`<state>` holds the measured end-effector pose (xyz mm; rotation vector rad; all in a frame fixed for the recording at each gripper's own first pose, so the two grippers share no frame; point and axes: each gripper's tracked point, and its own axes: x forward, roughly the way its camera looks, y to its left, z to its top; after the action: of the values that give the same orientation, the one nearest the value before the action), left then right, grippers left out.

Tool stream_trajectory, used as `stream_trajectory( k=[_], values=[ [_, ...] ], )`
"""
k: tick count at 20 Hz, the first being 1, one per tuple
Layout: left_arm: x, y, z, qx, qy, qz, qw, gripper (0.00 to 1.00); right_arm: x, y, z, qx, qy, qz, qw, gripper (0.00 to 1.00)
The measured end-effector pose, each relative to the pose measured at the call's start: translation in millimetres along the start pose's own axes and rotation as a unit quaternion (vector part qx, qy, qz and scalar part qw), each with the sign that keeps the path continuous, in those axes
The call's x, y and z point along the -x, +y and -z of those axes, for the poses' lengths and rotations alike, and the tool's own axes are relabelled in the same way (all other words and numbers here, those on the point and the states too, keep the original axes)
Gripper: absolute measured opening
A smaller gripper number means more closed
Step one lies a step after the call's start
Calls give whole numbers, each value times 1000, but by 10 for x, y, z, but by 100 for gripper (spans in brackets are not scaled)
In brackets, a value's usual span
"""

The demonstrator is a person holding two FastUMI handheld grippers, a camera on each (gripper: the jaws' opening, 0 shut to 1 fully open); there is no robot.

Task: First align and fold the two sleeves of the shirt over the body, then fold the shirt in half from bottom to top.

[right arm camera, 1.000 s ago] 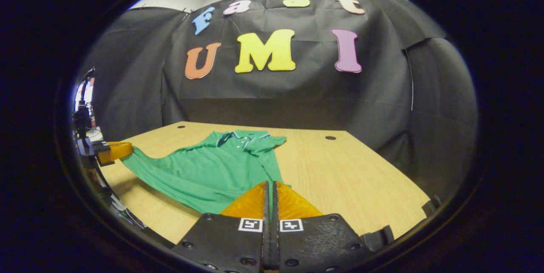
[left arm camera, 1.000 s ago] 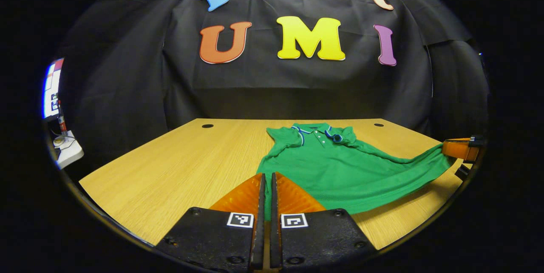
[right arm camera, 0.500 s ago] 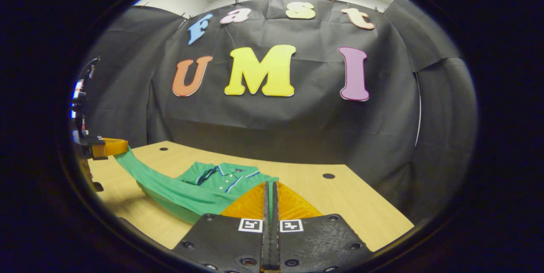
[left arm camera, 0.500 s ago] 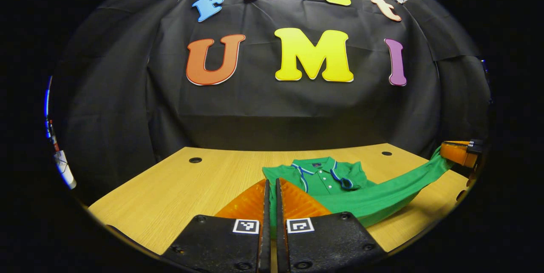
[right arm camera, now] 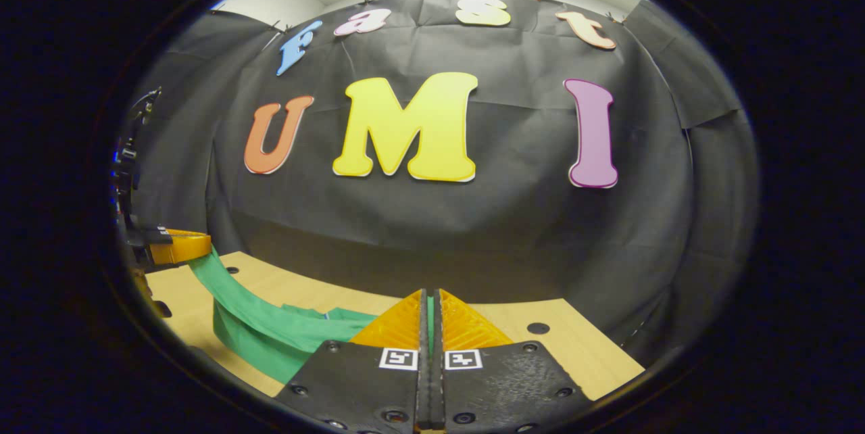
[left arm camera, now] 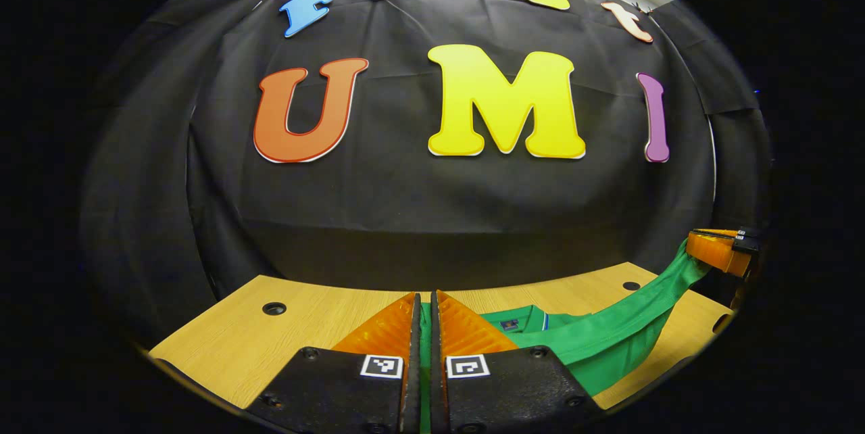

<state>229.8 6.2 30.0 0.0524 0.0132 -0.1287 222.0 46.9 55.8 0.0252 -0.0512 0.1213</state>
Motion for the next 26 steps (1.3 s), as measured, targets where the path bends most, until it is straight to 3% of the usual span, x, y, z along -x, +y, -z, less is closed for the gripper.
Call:
stream_trajectory(
  k=[4,10,17,18,19,22,23,24,26],
  values=[
    [-565,123,79,8,8,-14,1000,11,-629,-64,50,-18,9,17,1000,0],
    [-1374,289,703,9,60,-20,998,11,-1519,-88,720,-46,75,30,996,0],
    [-1754,289,1391,-8,117,-13,993,12,-1891,-39,1375,-6,129,47,990,0],
    [-1786,317,1447,-6,121,-14,992,6,-1902,-51,1393,-5,132,51,990,0],
    [-1794,303,1513,-5,127,-17,992,15,-1916,-54,1422,-6,134,54,989,0],
    [-1786,286,1615,-6,140,-22,990,24,-1922,-68,1472,-18,145,65,987,1],
    [-1779,337,1611,-13,139,-34,990,33,-1930,-77,1487,-24,146,66,987,4],
    [-1762,381,1610,-20,136,-44,990,53,-1923,-106,1490,-25,147,71,986,22],
    [-1700,341,1607,-21,136,-41,990,84,-1891,-164,1474,-6,146,85,986,58]
  ],
)
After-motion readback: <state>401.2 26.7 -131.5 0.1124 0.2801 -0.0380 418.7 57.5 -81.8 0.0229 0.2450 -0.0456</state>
